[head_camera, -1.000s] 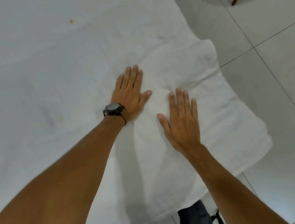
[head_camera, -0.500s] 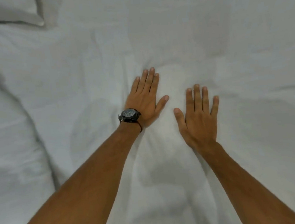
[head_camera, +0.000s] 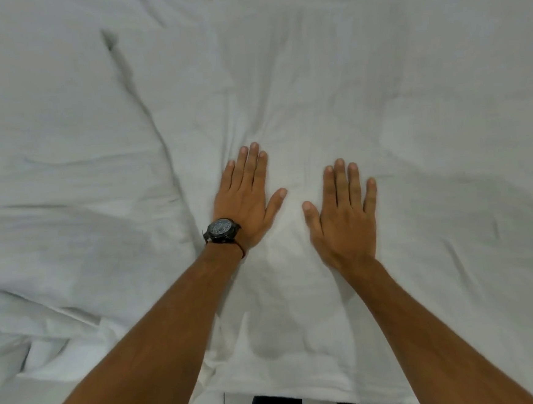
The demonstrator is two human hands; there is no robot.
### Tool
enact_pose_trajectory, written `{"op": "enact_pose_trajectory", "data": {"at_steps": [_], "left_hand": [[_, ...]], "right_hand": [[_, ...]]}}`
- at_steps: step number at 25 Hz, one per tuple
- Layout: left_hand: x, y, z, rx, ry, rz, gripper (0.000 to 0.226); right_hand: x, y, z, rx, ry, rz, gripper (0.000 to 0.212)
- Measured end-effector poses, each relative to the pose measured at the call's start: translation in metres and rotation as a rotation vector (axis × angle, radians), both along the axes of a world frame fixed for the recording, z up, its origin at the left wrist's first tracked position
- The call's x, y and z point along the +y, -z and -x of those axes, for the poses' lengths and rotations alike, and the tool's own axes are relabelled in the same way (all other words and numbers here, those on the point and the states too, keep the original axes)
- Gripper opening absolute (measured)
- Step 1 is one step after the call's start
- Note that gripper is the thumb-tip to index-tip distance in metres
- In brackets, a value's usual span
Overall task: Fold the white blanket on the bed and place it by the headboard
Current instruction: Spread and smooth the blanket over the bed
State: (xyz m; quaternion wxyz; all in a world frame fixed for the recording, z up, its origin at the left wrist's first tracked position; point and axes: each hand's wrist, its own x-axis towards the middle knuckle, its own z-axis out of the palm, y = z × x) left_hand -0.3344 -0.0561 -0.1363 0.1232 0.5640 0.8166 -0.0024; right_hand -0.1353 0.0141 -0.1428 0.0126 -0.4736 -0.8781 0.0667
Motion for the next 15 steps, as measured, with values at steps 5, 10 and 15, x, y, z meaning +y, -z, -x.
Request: {"op": "enact_pose_trajectory", "data": {"at_steps": [5,10,15], "left_hand": [[0.005,0.004,-0.002,-0.023,-0.003,0.006,0.082],[0.006,-0.001,0.009,-0.092,0.053,0.059,0.084],[0.001,-0.018,0.061,-0.111,0.372,0.204,0.081]], "right_hand": [[-0.009,0.002,0.003,0.007,0.044,-0.009,0.078],[-0.042,0.002,0.034,-0.006,0.232,-0.012,0.076],[-0.102,0.006,0.097,0.025,0.405,-0.034,0.075]]}}
